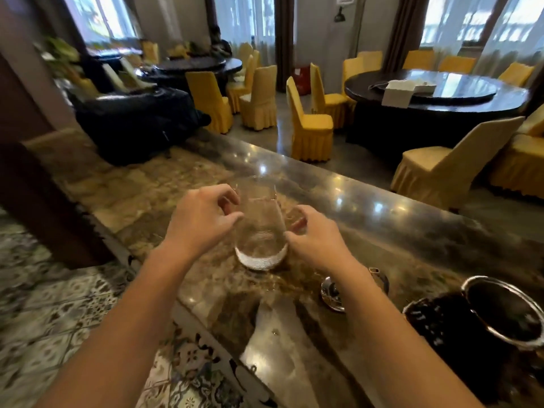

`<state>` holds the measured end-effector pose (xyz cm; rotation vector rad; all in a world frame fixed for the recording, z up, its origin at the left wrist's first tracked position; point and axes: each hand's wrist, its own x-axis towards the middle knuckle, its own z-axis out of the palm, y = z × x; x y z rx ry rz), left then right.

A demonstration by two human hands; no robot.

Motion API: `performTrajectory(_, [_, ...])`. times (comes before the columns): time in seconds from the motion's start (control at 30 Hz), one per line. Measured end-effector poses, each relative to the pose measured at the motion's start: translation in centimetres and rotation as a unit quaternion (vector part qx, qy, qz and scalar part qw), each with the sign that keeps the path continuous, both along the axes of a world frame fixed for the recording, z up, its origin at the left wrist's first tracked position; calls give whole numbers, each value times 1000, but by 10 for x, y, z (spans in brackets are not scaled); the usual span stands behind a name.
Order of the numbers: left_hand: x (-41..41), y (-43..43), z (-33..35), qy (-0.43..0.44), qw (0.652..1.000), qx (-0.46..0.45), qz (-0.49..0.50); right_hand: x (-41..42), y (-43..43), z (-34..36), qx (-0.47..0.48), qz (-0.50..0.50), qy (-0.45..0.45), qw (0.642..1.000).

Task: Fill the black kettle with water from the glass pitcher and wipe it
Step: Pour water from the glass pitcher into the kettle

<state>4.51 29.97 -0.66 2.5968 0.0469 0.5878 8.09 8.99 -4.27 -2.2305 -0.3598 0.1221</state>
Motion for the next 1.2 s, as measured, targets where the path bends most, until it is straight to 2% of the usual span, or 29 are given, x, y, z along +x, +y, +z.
performTrajectory(0.17, [12, 40, -28, 19, 998, -55, 18, 28, 35, -43, -10, 3, 66, 998])
performTrajectory(0.33, [51, 46, -51, 44, 992, -99, -64, 47, 54, -70, 49, -21, 123, 991])
performTrajectory(0.5, [92, 50, -62, 123, 972, -144, -141, 53, 67, -93, 125, -36, 106, 986])
performTrajectory(0.6, [103, 51, -63, 114, 968, -139, -175, 55, 71, -100, 145, -49, 78, 985])
performTrajectory(0.77, [107, 38, -64, 94, 957, -189, -200, 51, 66, -100, 182, -67, 65, 979])
performTrajectory(0.97, [97, 1, -37, 72, 962, -164, -206, 32, 42, -93, 262, -72, 105, 957])
performTrajectory(1.2, [79, -55, 36, 33, 955, -95, -278, 7, 10, -54, 350, -99, 96, 926])
